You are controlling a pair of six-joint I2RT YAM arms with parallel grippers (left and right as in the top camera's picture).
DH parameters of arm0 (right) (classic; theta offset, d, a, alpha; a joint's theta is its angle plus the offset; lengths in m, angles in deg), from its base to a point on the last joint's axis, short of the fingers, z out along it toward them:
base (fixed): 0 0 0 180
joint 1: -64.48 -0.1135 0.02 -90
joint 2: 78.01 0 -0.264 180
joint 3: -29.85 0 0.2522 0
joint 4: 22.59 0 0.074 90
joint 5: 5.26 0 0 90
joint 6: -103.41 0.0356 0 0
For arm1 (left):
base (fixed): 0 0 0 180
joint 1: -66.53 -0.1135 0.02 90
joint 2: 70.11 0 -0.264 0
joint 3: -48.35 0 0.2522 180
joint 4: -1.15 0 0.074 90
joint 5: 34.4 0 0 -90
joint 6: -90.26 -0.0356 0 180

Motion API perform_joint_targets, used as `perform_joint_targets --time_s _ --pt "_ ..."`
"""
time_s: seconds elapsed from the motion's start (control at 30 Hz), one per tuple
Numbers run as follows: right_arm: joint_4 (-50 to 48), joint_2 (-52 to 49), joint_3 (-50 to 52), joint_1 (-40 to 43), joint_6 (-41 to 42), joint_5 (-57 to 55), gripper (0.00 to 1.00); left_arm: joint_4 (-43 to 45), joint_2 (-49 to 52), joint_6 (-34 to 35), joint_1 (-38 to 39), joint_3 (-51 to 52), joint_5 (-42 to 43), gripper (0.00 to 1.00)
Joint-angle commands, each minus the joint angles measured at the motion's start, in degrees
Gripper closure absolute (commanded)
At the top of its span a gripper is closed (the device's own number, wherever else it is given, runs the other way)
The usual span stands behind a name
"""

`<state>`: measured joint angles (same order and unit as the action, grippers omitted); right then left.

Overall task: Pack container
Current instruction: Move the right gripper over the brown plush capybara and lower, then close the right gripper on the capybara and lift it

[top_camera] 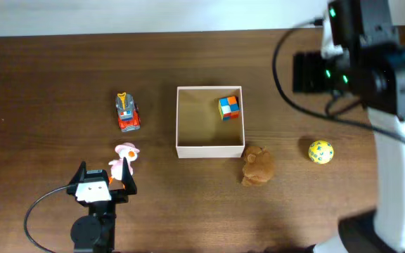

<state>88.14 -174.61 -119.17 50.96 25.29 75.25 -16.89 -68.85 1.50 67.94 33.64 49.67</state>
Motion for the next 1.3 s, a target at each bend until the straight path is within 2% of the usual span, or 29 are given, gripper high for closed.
perform_joint_targets --time_s 0.0,0.2,0.4,0.53,0.83,1.1,1.27 --pt "0.24 2.80 11.23 1.99 2.16 -2.16 0.20 0.13 -0.48 -0.87 -0.35 0.42 0.59 0.01" --pt "-5.33 4.61 31.41 2.97 3.04 1.49 0.17 0.13 -0.48 -0.87 -0.35 0.42 0.59 0.01" --pt "-18.97 4.61 52.37 2.99 2.99 9.81 0.15 0.13 -0.48 -0.87 -0.35 0.42 0.59 0.01" --pt "-25.57 4.61 61.88 2.99 2.99 14.49 0.14 0.13 -0.48 -0.87 -0.35 0.42 0.59 0.01" --pt "-33.48 4.59 69.70 2.99 2.95 22.27 0.13 0.13 -0.48 -0.87 -0.35 0.42 0.59 0.01" --pt "-38.80 4.50 72.65 2.99 2.99 22.43 0.13 0.13 -0.48 -0.87 -0.35 0.42 0.59 0.01" --pt "-43.50 4.39 76.81 2.99 3.26 22.47 0.10 0.13 -0.48 -0.87 -0.35 0.42 0.59 0.01"
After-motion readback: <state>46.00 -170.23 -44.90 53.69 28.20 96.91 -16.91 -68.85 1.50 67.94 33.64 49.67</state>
